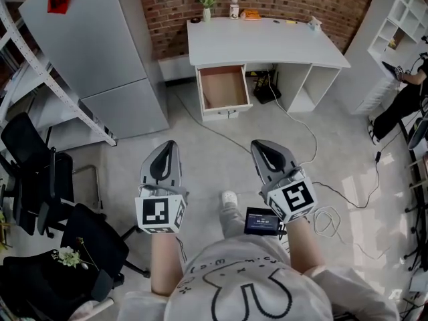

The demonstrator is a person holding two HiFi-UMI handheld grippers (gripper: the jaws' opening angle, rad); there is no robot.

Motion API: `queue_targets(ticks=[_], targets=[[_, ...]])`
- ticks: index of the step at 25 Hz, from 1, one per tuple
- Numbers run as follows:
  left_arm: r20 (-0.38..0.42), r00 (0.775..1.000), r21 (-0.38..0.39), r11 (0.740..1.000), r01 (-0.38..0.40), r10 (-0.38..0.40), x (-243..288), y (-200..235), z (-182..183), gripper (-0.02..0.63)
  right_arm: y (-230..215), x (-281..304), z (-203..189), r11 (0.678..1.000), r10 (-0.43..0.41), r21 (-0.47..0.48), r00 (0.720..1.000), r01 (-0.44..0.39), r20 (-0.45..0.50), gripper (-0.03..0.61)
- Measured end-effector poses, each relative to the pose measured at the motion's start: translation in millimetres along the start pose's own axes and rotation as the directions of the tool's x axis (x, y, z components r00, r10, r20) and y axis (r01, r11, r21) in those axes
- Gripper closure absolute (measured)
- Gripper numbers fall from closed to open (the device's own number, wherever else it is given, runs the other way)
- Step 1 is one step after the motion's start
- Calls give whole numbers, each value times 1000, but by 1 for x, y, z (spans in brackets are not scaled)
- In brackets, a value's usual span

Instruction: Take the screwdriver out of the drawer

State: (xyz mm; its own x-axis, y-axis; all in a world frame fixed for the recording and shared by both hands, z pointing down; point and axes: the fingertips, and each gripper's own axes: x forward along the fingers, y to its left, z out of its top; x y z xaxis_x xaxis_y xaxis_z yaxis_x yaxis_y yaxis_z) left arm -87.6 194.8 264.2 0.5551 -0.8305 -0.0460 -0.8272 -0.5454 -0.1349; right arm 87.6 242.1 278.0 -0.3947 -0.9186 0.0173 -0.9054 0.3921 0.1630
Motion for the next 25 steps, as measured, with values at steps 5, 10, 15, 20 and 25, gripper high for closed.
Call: queue_targets(ticks=[5, 10, 15, 20, 25], targets=[[-16, 999, 3, 1000, -28, 28, 54, 21, -5, 604, -37, 54, -3, 1000, 28, 7, 1000, -28, 3, 558], [-24, 999, 1, 999, -45, 45, 112, 39, -11, 604, -71, 105, -12, 998, 57, 3, 998, -57, -6, 558], [-40, 998, -9, 998, -58, 58, 168, 49, -19, 604, -112, 148, -25, 997, 80, 22, 997, -79, -25, 558], [-54, 994, -29, 995, -98, 96, 203, 59, -28, 604, -142, 185, -28, 993, 116, 17, 993, -115, -30, 558], [-98, 988, -32, 992, -123, 119, 213, 72, -45, 604, -145, 214, -42, 989, 149, 35, 987, -147, -54, 558]])
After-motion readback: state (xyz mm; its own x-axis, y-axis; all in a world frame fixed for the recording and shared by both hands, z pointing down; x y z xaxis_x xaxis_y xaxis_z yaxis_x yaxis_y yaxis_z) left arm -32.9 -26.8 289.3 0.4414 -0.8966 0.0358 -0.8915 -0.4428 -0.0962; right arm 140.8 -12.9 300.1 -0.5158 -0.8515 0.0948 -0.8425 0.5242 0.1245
